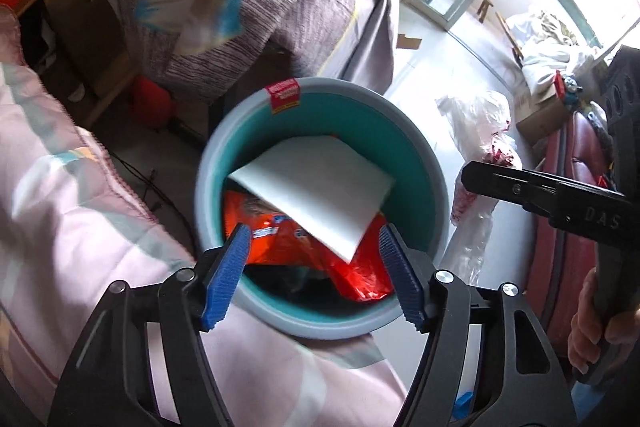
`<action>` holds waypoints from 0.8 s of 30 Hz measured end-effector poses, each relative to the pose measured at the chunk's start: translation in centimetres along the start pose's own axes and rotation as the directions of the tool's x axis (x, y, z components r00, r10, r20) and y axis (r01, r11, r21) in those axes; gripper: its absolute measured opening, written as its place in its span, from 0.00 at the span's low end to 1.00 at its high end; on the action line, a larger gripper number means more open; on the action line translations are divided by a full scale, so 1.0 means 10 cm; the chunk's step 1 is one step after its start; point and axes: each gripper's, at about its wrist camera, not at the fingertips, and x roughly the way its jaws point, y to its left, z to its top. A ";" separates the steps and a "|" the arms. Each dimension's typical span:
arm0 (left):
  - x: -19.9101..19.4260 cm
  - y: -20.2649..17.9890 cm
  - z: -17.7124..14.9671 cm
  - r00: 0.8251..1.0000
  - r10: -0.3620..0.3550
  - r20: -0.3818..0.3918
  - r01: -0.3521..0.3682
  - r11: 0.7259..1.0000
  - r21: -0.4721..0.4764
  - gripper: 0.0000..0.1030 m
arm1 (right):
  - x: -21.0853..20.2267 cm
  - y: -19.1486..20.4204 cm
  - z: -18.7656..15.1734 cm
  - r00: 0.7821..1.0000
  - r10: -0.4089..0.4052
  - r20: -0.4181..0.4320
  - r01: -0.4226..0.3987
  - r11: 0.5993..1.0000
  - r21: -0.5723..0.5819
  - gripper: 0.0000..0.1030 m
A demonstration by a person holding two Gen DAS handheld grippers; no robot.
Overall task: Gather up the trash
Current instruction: 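Carry the tissue and plastic bag over the teal bucket and open both grippers, then move both grippers back over the table toward the yogurt cup and lid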
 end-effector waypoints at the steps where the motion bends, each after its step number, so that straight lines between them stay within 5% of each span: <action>1: -0.03 0.02 -0.02 1.000 0.005 0.004 -0.005 1.000 0.004 0.70 | 0.02 0.02 0.00 1.000 0.002 -0.005 -0.002 1.000 -0.001 0.39; 5: -0.21 0.07 -0.13 0.999 0.021 0.037 -0.021 1.000 0.008 0.83 | 0.11 0.12 0.00 1.000 0.009 -0.022 -0.009 1.000 -0.007 0.44; 9: -0.35 0.10 -0.22 0.997 0.034 0.066 -0.035 0.999 0.019 0.88 | 0.14 0.21 -0.01 1.000 0.007 -0.025 -0.007 1.000 -0.005 0.73; 24: -0.77 0.37 -0.64 0.994 0.023 0.111 -0.017 0.998 -0.056 0.92 | 0.00 0.48 -0.23 0.998 -0.027 -0.048 0.027 1.000 0.011 0.77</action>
